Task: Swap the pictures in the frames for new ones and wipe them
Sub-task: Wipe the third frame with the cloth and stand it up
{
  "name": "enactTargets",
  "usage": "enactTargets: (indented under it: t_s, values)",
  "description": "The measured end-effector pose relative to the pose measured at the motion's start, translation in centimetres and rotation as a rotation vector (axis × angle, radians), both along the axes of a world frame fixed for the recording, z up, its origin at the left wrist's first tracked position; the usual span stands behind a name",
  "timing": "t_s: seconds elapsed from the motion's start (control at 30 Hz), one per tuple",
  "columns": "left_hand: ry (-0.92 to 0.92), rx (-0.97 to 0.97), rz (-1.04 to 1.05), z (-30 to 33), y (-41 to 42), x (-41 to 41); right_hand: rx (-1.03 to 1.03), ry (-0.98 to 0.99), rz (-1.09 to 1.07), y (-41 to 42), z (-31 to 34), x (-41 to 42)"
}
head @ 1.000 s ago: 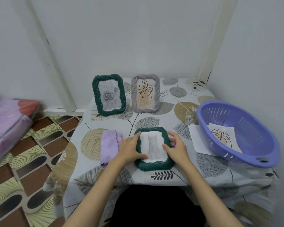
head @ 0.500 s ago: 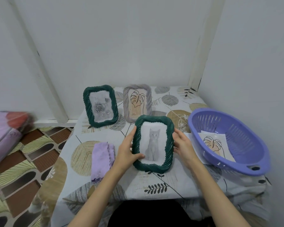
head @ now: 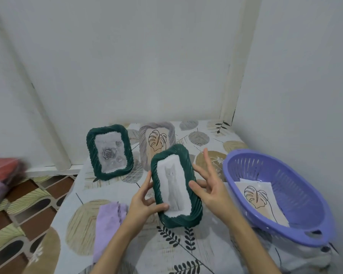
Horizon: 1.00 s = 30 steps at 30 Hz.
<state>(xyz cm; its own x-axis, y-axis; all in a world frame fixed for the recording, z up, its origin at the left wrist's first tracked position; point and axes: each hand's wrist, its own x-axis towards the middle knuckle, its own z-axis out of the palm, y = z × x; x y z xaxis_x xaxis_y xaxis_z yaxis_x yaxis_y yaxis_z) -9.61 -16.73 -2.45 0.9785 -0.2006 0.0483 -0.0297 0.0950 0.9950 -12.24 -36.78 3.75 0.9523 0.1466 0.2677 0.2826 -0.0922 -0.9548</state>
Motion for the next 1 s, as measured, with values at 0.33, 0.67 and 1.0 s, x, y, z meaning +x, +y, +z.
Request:
enactTargets:
  t_s: [0.33, 0.67, 1.0]
  values:
    - [-0.105, 0.108, 0.000, 2.0, -0.3, 0.0, -0.136, -0.021, -0.038, -0.7, 0.1, 1.3]
    - [-0.134, 0.150, 0.002, 1.7, -1.1, 1.3, 0.023, -0.059, -0.041, -1.7, -0.9, 3.3]
    - [-0.309, 0.357, 0.116, 3.1, -4.5, 10.9, 0.251, -0.064, -0.210, -3.1, -0.6, 13.3]
